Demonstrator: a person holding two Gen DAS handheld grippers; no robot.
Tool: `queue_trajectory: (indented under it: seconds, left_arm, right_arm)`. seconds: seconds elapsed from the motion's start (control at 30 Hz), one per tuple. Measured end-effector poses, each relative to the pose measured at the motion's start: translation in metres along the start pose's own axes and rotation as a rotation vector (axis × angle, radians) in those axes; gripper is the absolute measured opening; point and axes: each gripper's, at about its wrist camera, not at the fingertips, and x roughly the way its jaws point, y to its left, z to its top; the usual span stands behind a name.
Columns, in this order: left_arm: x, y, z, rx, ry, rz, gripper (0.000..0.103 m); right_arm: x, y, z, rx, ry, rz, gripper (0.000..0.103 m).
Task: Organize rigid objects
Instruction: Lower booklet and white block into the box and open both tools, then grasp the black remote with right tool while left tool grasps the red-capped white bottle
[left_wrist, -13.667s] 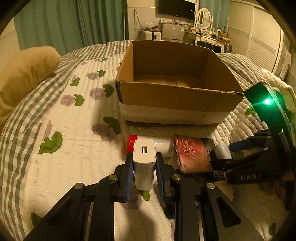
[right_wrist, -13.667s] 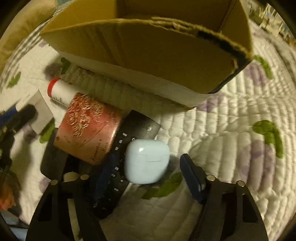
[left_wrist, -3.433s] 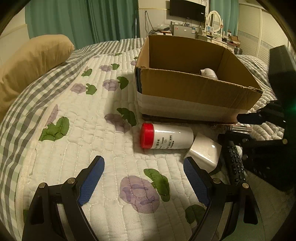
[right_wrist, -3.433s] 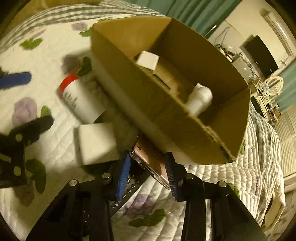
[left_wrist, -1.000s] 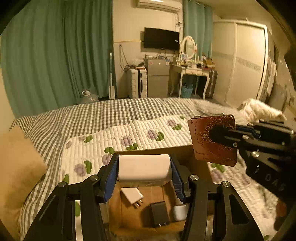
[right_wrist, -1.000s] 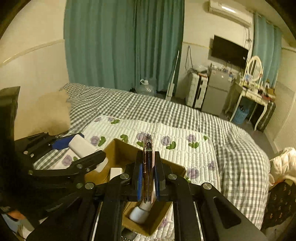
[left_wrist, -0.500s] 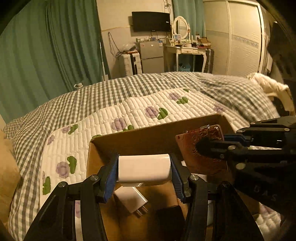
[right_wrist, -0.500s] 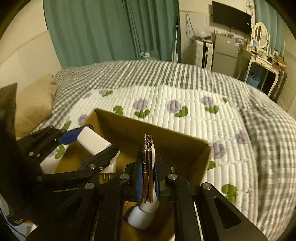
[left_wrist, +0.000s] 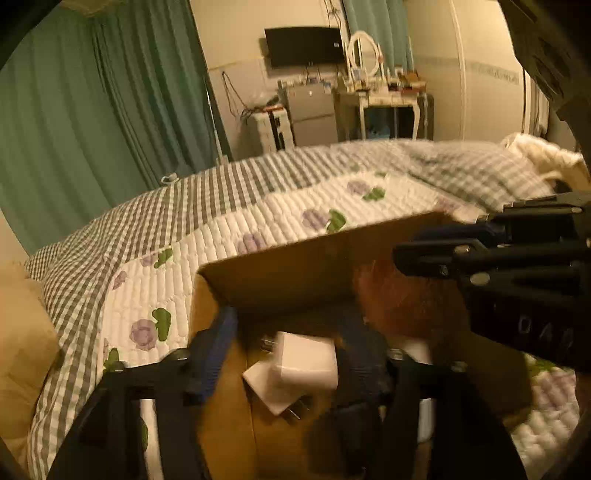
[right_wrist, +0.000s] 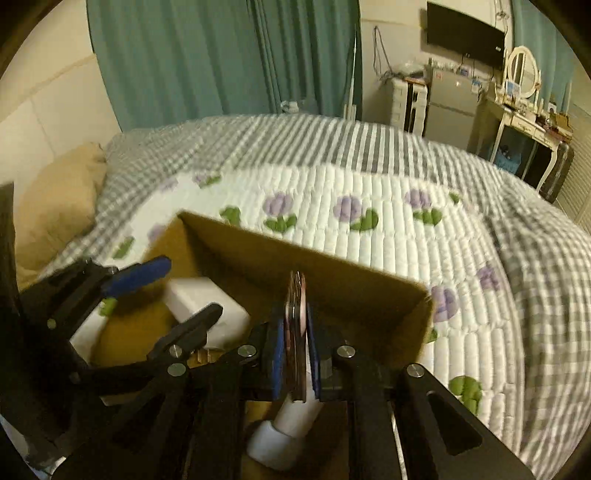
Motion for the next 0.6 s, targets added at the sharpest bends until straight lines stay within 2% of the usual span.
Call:
queue_trajectory:
  seconds: [0.07, 0.17, 0.23, 0.3, 0.47, 0.6]
  left_arm:
    - [-0.021, 0.005, 0.003, -0.023, -0.027, -0.01, 0.076]
    - [-0.055, 0.011, 0.006, -0.041, -0.053, 0.001, 0.085]
    - [-0.08, 0.016, 0.006, -0.064, -0.084, 0.0, 0.091]
    - [-0.103, 0.02, 0.005, -0.085, -0.104, 0.007, 0.099]
    - [-0.157, 0.028, -0.009, -0.126, -0.151, 0.025, 0.103]
    - [-0.185, 0.031, -0.032, -0.144, -0.148, 0.013, 0.103]
  right_arm:
    - [-0.029, 0.003, 0.004, 0.003, -0.05, -0.042, 0.049]
    - [-0.075, 0.007, 0.009, 0.007, -0.102, -0.074, 0.05]
    - [-0.107, 0.013, 0.01, 0.003, -0.135, -0.09, 0.055]
    - [-0.136, 0.02, 0.007, -0.007, -0.161, -0.113, 0.073]
    - [-0.197, 0.037, -0.017, -0.008, -0.205, -0.143, 0.092]
    - [-0.218, 0.048, -0.043, -0.005, -0.203, -0.124, 0.095]
